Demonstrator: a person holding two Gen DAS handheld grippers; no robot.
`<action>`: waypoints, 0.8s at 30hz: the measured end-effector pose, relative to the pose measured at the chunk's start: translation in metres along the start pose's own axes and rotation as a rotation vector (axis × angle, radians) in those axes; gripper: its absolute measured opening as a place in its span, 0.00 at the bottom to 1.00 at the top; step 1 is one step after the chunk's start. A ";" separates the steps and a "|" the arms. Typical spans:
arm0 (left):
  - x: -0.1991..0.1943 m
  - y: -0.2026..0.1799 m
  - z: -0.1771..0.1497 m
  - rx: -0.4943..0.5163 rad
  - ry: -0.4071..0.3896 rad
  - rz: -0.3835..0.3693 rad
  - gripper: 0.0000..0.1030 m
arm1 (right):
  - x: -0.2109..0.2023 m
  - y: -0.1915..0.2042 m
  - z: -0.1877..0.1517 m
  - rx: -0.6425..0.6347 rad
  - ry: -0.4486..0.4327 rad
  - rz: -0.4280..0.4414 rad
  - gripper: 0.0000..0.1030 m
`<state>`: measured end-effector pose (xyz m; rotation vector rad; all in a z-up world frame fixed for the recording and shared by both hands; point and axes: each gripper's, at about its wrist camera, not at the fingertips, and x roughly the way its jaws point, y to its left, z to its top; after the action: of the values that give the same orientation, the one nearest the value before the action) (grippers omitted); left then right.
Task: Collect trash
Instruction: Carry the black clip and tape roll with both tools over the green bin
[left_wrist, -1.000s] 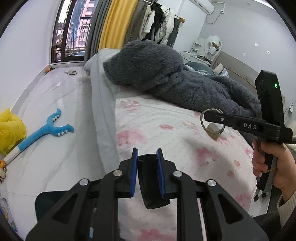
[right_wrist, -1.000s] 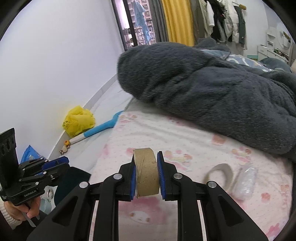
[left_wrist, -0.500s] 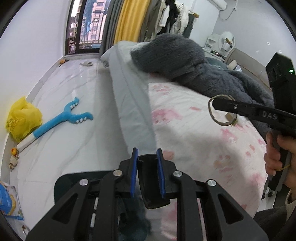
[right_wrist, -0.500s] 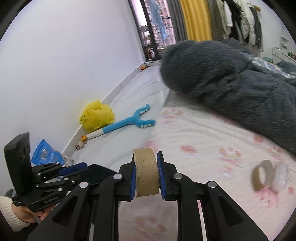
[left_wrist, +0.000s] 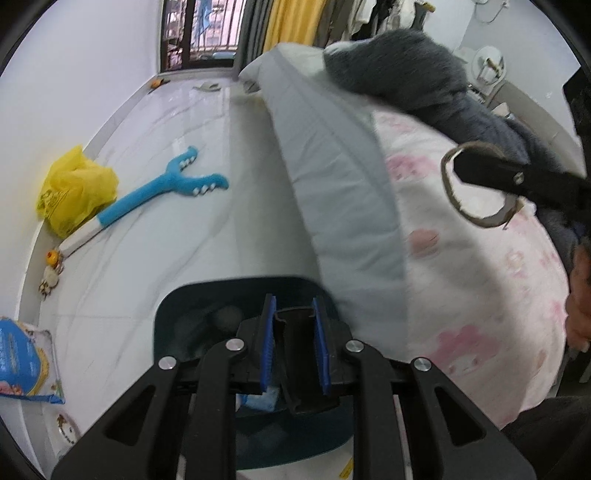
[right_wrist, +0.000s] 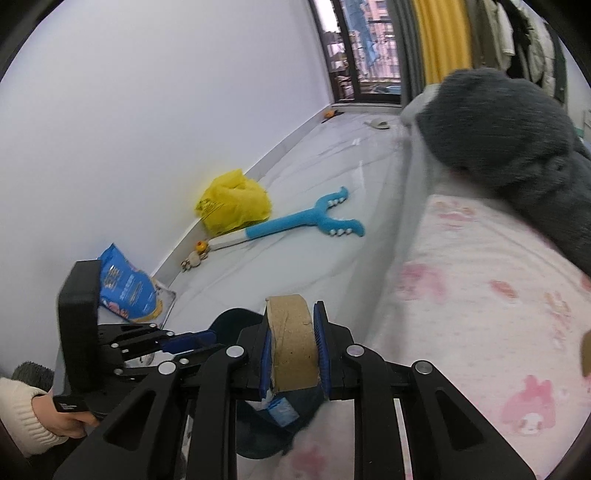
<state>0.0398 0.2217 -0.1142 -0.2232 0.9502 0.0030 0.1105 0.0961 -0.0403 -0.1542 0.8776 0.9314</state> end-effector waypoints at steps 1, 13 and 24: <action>0.003 0.006 -0.004 -0.005 0.018 0.011 0.21 | 0.004 0.005 0.000 -0.006 0.007 0.004 0.20; 0.023 0.041 -0.027 -0.046 0.159 0.042 0.21 | 0.047 0.044 -0.002 -0.043 0.084 0.033 0.20; 0.036 0.066 -0.047 -0.088 0.274 0.053 0.45 | 0.079 0.058 -0.005 -0.051 0.154 0.036 0.20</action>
<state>0.0165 0.2735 -0.1814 -0.2848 1.2297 0.0642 0.0867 0.1790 -0.0864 -0.2579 1.0016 0.9855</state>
